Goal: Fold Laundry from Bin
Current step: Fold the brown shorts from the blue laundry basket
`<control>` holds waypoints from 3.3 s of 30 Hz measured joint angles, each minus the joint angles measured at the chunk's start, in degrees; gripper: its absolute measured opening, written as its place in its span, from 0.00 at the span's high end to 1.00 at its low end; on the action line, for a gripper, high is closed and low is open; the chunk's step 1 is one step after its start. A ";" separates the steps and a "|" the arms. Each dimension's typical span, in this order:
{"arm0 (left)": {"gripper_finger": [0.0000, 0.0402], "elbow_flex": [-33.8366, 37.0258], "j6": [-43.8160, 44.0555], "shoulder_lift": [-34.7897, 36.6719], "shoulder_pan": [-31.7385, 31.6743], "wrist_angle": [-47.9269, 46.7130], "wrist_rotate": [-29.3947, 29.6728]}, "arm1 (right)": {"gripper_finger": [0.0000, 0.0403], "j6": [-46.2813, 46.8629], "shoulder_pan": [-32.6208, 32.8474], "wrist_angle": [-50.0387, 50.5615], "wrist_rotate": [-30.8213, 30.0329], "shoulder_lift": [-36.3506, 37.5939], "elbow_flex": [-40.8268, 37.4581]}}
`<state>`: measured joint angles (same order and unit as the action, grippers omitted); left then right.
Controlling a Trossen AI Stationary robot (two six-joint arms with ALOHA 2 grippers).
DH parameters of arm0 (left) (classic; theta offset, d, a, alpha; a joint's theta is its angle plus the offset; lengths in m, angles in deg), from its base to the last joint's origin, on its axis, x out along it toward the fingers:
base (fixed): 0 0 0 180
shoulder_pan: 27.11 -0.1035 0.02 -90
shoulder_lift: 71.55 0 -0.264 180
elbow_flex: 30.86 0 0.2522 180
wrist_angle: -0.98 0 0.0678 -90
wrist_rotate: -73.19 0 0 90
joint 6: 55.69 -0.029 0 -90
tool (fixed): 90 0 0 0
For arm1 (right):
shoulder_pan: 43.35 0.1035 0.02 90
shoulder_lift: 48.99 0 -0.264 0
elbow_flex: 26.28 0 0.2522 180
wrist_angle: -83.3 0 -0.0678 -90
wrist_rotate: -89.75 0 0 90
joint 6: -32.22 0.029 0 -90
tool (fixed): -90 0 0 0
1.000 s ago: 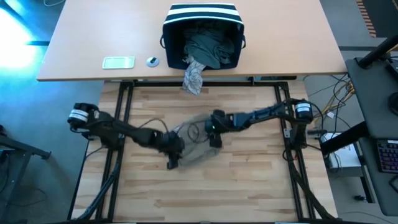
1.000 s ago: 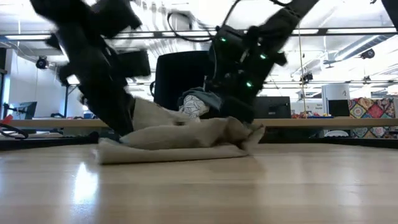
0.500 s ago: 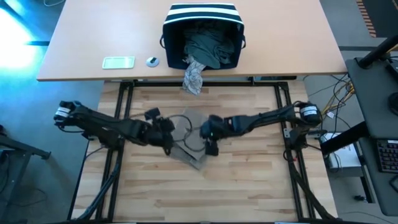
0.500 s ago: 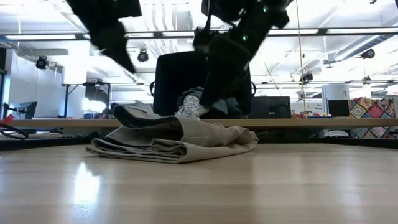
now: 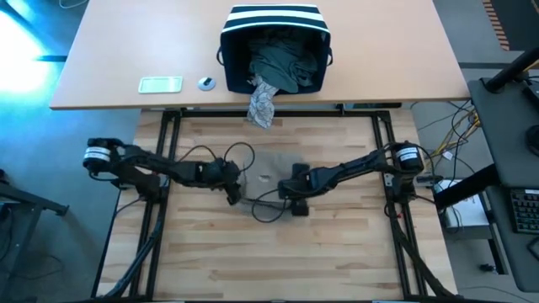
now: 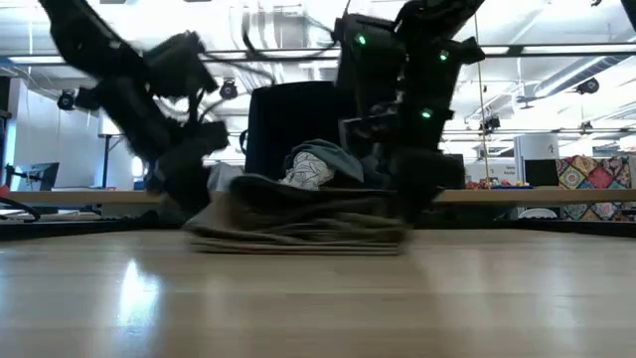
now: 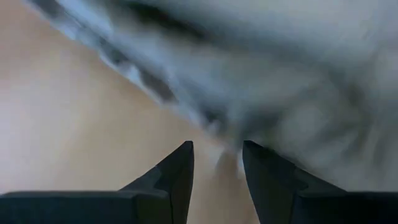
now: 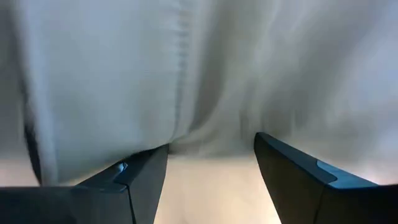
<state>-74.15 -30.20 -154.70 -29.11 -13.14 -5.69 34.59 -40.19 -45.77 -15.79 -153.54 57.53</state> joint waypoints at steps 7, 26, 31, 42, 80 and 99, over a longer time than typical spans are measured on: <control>0.69 1.55 1.19 2.16 3.30 5.08 -4.21 | 0.41 -2.44 0.01 1.40 -2.12 9.67 0.13; 0.69 0.74 -0.20 -10.08 11.87 24.82 -1.56 | 0.33 -12.20 6.86 -19.03 -2.56 0.31 0.72; 0.69 -3.37 -2.80 -12.87 11.87 29.82 -1.14 | 0.33 -13.73 6.97 -19.52 -2.75 0.41 0.96; 0.69 -10.91 -6.32 -18.72 11.22 32.15 1.75 | 0.32 -11.04 7.47 -8.78 -2.53 0.68 2.09; 0.69 -7.84 2.95 -6.22 10.91 8.01 16.00 | 0.94 4.11 4.56 6.36 -8.60 0.39 12.38; 0.69 -1.96 9.49 -10.41 8.68 15.06 25.84 | 0.93 -11.69 4.06 21.17 -9.10 0.39 21.04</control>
<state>-76.11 -20.71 -165.11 -20.43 1.91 20.15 22.89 -36.13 -24.60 -24.89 -153.15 78.57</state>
